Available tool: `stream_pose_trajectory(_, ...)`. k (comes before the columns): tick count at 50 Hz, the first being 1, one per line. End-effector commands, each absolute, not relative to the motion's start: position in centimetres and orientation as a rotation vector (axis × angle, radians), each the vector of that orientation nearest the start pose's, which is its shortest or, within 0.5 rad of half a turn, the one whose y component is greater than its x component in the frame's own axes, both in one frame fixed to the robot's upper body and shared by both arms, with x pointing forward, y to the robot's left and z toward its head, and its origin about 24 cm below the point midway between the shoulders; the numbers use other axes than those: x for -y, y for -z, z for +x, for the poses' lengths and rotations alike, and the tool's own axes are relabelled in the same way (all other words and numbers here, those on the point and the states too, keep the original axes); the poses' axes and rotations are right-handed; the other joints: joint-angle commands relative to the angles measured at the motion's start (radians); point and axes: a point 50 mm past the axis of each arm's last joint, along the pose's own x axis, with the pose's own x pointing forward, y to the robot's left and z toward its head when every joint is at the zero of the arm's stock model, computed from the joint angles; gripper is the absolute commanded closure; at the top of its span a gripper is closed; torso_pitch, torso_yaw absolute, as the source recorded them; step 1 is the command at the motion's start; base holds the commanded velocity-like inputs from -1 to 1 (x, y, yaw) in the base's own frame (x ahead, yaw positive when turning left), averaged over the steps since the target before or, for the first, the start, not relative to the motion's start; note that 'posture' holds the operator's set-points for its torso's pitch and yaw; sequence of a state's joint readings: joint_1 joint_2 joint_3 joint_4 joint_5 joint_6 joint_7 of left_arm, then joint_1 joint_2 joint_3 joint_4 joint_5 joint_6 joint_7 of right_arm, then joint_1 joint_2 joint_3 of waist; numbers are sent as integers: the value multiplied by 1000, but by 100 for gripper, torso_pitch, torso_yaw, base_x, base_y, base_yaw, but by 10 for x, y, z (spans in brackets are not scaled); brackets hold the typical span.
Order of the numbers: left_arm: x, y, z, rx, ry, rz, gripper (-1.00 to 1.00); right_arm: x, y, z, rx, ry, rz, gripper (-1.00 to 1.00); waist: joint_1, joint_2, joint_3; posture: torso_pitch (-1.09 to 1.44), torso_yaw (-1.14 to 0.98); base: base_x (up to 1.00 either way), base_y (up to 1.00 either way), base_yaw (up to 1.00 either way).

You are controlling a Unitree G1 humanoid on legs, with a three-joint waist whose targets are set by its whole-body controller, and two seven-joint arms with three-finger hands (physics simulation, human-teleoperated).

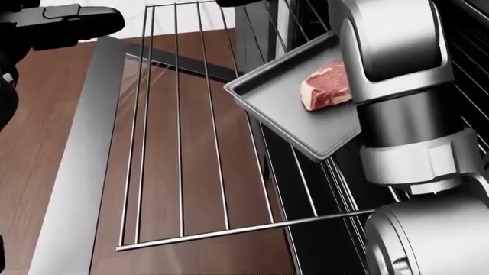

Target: Place the steak on the top rack of the oven.

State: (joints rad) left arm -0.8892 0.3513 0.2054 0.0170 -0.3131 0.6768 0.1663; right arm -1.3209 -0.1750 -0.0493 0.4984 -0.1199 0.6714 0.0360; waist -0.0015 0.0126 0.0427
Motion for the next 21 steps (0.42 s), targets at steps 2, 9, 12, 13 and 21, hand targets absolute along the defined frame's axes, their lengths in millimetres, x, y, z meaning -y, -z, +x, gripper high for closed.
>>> stream_pose_trajectory(2,-193,-297,344,366,-105,-46,-100,98,-338,386,265,-59,-297,-100,0,4,-29,0,0,0,0,0)
stream_pose_trajectory(9,-191,-301,341,431,-113,-25,-100,93,-336,378,345,-71,-325,-100,0,5,-28,0,0,0,0,0)
stream_pose_trajectory(12,-190,-302,339,456,-117,-18,-100,91,-337,375,380,-73,-342,-100,-1,5,-28,0,0,0,0,0)
stream_pose_trajectory(13,-191,-302,338,466,-118,-21,-100,90,-338,373,391,-74,-348,-100,-1,6,-28,0,0,0,0,0)
stream_pose_trajectory(21,-193,-315,331,574,-133,-15,-100,91,-342,370,508,-44,-397,-100,-3,5,-28,0,0,0,0,0)
